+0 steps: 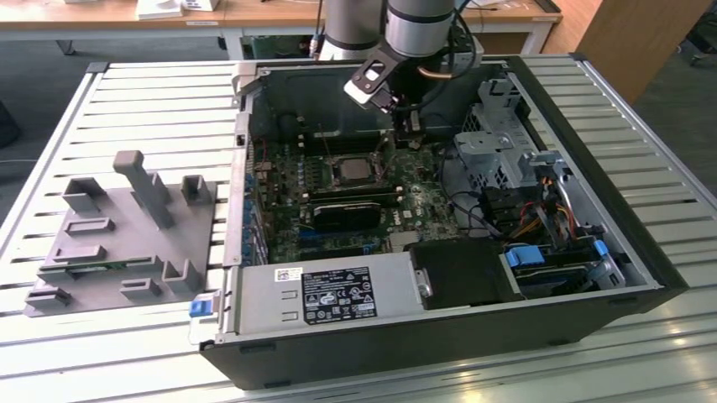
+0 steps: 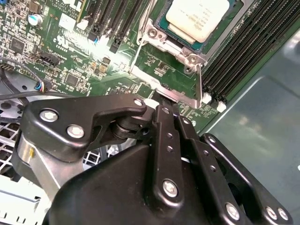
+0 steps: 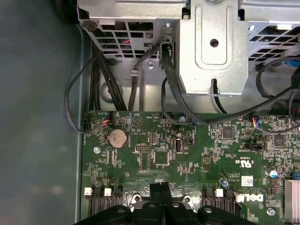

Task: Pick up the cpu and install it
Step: 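Close the cpu cover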

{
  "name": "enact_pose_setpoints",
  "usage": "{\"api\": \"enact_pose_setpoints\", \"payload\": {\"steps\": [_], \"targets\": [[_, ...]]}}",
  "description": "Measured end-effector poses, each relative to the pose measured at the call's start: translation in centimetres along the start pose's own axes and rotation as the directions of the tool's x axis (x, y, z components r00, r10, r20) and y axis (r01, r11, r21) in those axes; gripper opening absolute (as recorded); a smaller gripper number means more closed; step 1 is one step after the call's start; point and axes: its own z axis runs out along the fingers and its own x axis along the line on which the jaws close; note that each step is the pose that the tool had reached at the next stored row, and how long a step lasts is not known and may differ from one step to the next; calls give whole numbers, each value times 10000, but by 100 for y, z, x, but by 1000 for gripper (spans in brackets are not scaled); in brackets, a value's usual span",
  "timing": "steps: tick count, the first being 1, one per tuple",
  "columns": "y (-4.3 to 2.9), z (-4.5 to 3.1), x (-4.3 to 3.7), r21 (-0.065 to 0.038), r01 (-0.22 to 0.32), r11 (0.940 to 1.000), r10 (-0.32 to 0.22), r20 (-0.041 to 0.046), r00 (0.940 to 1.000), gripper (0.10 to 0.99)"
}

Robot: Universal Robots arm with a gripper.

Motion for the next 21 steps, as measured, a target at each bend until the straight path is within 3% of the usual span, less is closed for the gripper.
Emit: {"api": "enact_pose_setpoints", "payload": {"steps": [8,21], "targets": [[-64,-4,1,-1,0,10000,0,-11,10000,106],[-257,-3,2,-1,0,10000,0,-28,10000,106]]}}
